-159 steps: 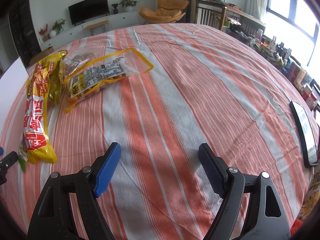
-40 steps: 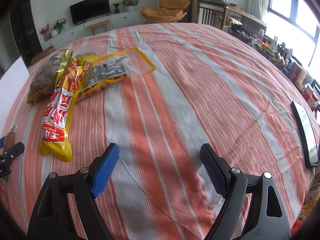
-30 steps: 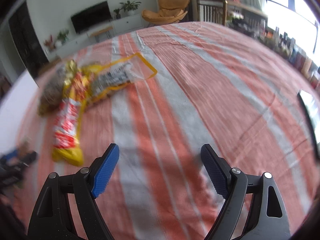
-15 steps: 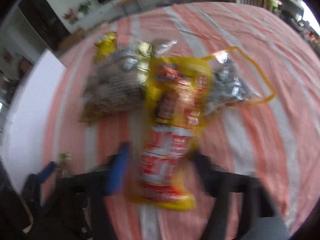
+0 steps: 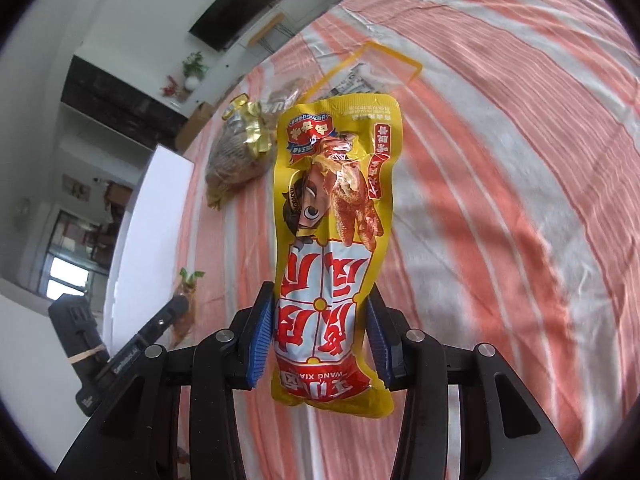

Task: Organize snacks
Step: 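Grasp the yellow sausage packet with the right tool while the left tool grips the fish packet, then carry the fish packet and sausage packet over the white box with both tools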

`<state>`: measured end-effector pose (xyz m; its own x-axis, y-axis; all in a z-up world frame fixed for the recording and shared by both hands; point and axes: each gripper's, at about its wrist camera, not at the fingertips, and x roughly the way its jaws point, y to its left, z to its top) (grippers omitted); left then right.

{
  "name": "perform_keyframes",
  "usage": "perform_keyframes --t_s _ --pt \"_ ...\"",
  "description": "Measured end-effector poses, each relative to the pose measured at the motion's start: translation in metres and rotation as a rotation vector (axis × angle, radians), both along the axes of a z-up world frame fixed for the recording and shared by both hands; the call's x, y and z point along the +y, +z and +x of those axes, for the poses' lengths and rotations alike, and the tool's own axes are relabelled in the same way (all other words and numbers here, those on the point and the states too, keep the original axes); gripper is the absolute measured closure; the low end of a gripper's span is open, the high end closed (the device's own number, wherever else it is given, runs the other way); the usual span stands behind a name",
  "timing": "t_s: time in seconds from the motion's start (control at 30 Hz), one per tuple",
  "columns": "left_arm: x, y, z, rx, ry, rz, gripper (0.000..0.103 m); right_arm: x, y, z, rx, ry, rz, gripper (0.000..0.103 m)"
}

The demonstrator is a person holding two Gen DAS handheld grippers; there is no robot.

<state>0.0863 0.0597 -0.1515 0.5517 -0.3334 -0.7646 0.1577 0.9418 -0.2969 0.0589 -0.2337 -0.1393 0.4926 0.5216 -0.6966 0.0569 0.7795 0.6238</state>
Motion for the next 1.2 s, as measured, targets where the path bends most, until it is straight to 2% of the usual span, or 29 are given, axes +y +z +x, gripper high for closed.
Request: perform_keyframes --t_s 0.17,0.23,0.47,0.53,0.6,0.7,0.77,0.83,0.87,0.9,0.97,1.03,1.07,1.13,1.17,1.2 --pt "0.005 0.008 -0.008 -0.012 -0.013 -0.017 0.073 0.008 0.017 0.0 -0.056 0.041 0.031 0.058" --pt "0.01 0.014 -0.009 -0.018 -0.011 -0.061 0.073 0.012 0.022 -0.001 -0.067 0.053 0.037 0.058" --pt "0.062 0.044 -0.013 -0.018 0.056 -0.34 0.076 0.017 0.026 -0.001 -0.072 0.071 0.021 0.058" --pt "0.088 0.06 -0.017 -0.048 0.091 -0.418 0.077 0.023 0.029 -0.002 -0.071 0.085 0.018 0.058" --pt "0.112 0.077 -0.022 -0.084 0.123 -0.454 0.077 0.036 0.037 0.0 -0.08 0.118 0.021 0.058" --pt "0.145 0.098 -0.029 -0.118 0.165 -0.414 0.077 0.072 0.065 0.008 -0.123 0.209 0.028 0.058" --pt "0.145 0.107 -0.036 -0.117 0.159 -0.334 0.075 0.089 0.083 0.014 -0.156 0.243 0.086 0.058" --pt "0.127 0.111 -0.045 -0.106 0.102 -0.247 0.051 0.097 0.099 0.018 -0.189 0.259 0.139 0.058" --pt "0.117 0.112 -0.049 -0.106 0.072 -0.231 0.022 0.098 0.105 0.017 -0.21 0.264 0.143 0.058" --pt "0.103 0.111 -0.054 -0.116 0.037 -0.222 0.004 0.099 0.113 0.015 -0.237 0.265 0.13 0.057" --pt "0.074 0.104 -0.062 -0.111 -0.029 -0.192 0.002 0.096 0.12 0.01 -0.26 0.261 0.099 0.057" --pt "0.036 0.076 -0.057 -0.027 -0.049 -0.089 0.002 0.091 0.12 0.003 -0.263 0.251 0.066 0.057" --pt "0.026 0.062 -0.053 0.011 -0.018 -0.046 0.002 0.088 0.118 0.0 -0.261 0.245 0.053 0.057" --pt "0.018 0.028 -0.041 0.092 0.106 0.048 0.013 0.081 0.111 -0.007 -0.244 0.228 0.036 0.057" --pt "0.02 0.016 -0.035 0.117 0.165 0.078 0.02 0.074 0.107 -0.008 -0.236 0.222 0.037 0.057" --pt "0.025 0.005 -0.03 0.137 0.228 0.088 0.021 0.069 0.102 -0.012 -0.227 0.212 0.037 0.057"
